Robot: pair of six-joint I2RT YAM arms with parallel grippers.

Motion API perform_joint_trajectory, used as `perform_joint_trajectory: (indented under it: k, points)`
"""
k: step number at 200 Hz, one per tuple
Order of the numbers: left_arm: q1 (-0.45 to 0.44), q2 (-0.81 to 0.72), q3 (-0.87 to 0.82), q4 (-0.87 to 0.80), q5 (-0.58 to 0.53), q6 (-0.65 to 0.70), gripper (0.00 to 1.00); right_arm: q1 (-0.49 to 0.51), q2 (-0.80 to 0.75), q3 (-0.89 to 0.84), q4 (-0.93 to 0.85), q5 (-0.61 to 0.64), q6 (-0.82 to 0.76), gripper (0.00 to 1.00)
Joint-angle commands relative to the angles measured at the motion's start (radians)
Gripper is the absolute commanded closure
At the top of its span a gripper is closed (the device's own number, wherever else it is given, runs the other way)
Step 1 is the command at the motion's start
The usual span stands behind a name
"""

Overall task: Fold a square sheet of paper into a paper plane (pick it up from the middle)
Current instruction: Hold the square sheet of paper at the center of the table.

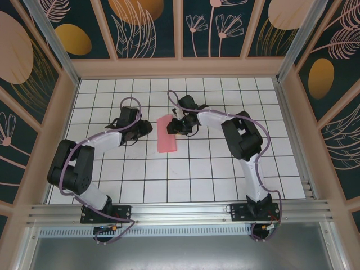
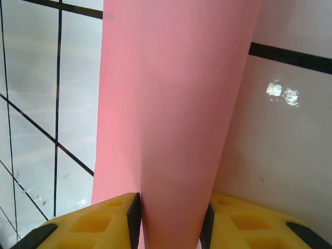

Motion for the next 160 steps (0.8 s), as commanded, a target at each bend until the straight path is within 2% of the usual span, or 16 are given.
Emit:
perform_joint_trajectory:
  k: [1, 29, 76, 116, 160]
  points:
    - [0.001, -0.009, -0.011, 0.094, 0.039, -0.004, 0.63, 0.001, 0.062, 0.005, -0.071, 0.052, -0.047, 0.62]
    - [0.000, -0.020, -0.072, 0.237, 0.046, -0.034, 0.60, 0.001, 0.095, 0.030, -0.125, 0.049, -0.091, 0.63]
    - [0.001, -0.030, -0.141, 0.382, 0.003, -0.042, 0.55, 0.001, 0.130, 0.055, -0.183, 0.100, -0.138, 0.62]
    - [0.000, 0.009, -0.144, 0.446, 0.014, -0.026, 0.53, 0.001, 0.165, 0.093, -0.223, 0.140, -0.164, 0.61]
    - [0.000, 0.058, -0.117, 0.432, 0.031, -0.019, 0.54, -0.003, 0.197, 0.122, -0.264, 0.183, -0.183, 0.61]
